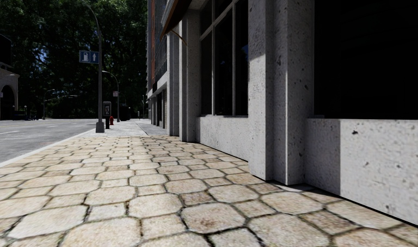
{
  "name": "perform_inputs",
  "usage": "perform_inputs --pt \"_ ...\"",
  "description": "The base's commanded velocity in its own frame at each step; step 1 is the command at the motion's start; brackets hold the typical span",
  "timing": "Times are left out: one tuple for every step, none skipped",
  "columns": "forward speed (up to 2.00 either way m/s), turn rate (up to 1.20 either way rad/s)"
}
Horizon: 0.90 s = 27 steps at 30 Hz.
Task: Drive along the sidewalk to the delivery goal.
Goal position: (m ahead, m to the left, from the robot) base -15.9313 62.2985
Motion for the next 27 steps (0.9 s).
perform_inputs --pt "0.0 0.0" --pt "0.0 0.0" --pt "0.0 0.0" --pt "0.02 0.0" --pt "0.11 0.0" --pt "0.11 0.0" --pt "0.13 0.0" --pt "0.14 0.0" --pt "0.14 0.0" --pt "0.14 0.0" --pt "0.14 -0.04" --pt "0.14 -0.1" --pt "0.15 -0.12" --pt "0.18 -0.12" --pt "0.18 -0.12" --pt "0.24 -0.12" --pt "0.27 -0.12" --pt "0.28 -0.12" --pt "0.28 -0.12" --pt "0.29 -0.12" --pt "0.29 -0.12" --pt "0.29 -0.12" --pt "0.29 -0.12" --pt "0.3 -0.12" --pt "0.3 -0.12" --pt "0.3 -0.1" --pt "0.3 -0.1"
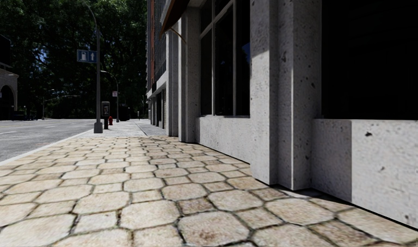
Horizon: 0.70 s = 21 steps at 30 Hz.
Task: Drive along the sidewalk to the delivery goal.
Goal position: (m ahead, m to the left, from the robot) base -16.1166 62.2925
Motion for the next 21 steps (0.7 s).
perform_inputs --pt "0.3 0.0" --pt "0.3 0.0" --pt "0.3 0.0" --pt "0.3 0.0" --pt "0.3 0.0" --pt "0.31 0.0" --pt "0.31 0.0" --pt "0.31 0.0" --pt "0.31 0.0" --pt "0.32 0.0" --pt "0.36 0.0" --pt "0.41 0.0" --pt "0.41 0.0" --pt "0.45 0.0" --pt "0.51 0.0" --pt "0.58 0.0" --pt "0.58 0.0" --pt "0.6 0.0" --pt "0.61 0.0" --pt "0.61 0.0" --pt "0.61 0.0"
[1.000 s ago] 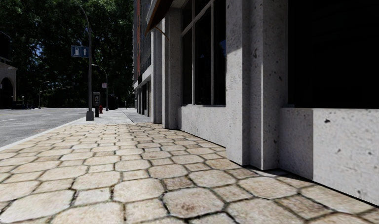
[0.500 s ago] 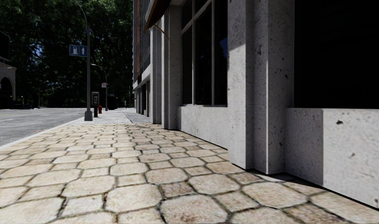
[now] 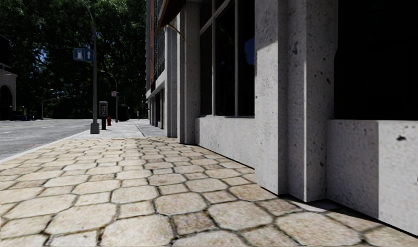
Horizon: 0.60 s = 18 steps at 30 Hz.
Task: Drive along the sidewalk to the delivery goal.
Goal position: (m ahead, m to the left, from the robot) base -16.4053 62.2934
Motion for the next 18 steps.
perform_inputs --pt "0.61 0.0" --pt "0.61 0.0" --pt "0.63 0.0" --pt "0.65 0.0" --pt "0.65 0.0" --pt "0.69 0.0" --pt "0.71 0.0" --pt "0.72 0.0" --pt "0.72 0.0" --pt "0.72 0.0" --pt "0.72 0.0" --pt "0.72 0.0" --pt "0.72 0.0" --pt "0.72 0.0" --pt "0.73 0.0" --pt "0.73 0.0" --pt "0.73 0.0" --pt "0.73 0.0"
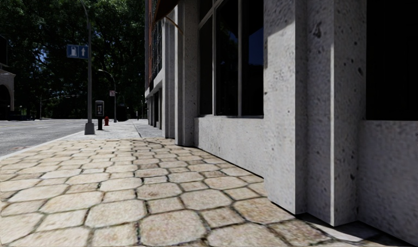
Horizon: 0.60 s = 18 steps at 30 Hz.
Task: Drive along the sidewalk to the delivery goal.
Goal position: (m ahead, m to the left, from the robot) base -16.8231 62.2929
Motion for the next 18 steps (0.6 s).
perform_inputs --pt "0.73 0.0" --pt "0.73 0.05" --pt "0.74 0.17" --pt "0.74 0.17" --pt "0.74 0.31" --pt "0.74 0.43" --pt "0.74 0.46" --pt "0.74 0.46" --pt "0.74 0.47" --pt "0.74 0.47" --pt "0.74 0.47" --pt "0.74 0.47" --pt "0.74 0.44" --pt "0.74 0.42" --pt "0.74 0.4" --pt "0.74 0.4" --pt "0.74 0.38" --pt "0.77 0.36"
